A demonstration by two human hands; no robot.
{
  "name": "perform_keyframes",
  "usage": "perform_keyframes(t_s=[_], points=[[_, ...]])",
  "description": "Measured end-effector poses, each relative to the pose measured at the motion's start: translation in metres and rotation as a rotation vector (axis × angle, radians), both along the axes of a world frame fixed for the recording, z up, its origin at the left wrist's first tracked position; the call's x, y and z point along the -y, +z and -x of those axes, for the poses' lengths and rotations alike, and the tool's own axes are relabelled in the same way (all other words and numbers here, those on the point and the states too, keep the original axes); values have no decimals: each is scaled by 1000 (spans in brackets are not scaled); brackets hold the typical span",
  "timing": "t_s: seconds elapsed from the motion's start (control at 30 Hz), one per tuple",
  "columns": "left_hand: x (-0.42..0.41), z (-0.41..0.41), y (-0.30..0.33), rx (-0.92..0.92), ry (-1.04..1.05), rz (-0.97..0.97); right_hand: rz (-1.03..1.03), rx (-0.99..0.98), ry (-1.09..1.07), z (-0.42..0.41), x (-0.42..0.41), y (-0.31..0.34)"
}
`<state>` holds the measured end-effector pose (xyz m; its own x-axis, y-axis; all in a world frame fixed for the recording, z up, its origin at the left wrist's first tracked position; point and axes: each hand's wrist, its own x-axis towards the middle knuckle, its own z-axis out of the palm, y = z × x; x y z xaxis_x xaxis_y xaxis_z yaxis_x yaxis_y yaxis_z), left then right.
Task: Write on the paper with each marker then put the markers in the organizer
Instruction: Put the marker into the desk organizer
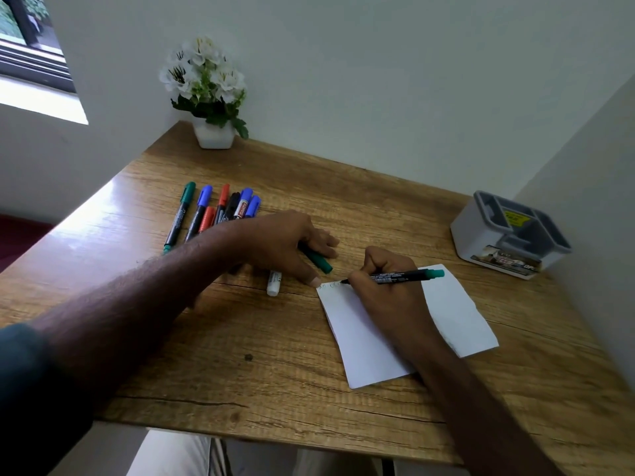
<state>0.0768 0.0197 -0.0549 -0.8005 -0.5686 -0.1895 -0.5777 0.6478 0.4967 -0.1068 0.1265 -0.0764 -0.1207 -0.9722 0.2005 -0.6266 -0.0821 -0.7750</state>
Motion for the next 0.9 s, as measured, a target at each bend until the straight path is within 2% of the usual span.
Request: perform_keyframes(t_s=[0.27,0.47,0.57,0.7,0.9], points=[[1,0,-2,8,0,15,2,9,-6,0,-1,1],[2,-1,-3,9,-10,70,27,235,-69,9,-1,6],[2,-3,0,-40,4,61,74,296,-48,12,-1,9],[2,-9,8,-185,23,82,216,259,54,12,-6,13],[2,-10,7,-32,37,221,174,312,111,17,-4,12]])
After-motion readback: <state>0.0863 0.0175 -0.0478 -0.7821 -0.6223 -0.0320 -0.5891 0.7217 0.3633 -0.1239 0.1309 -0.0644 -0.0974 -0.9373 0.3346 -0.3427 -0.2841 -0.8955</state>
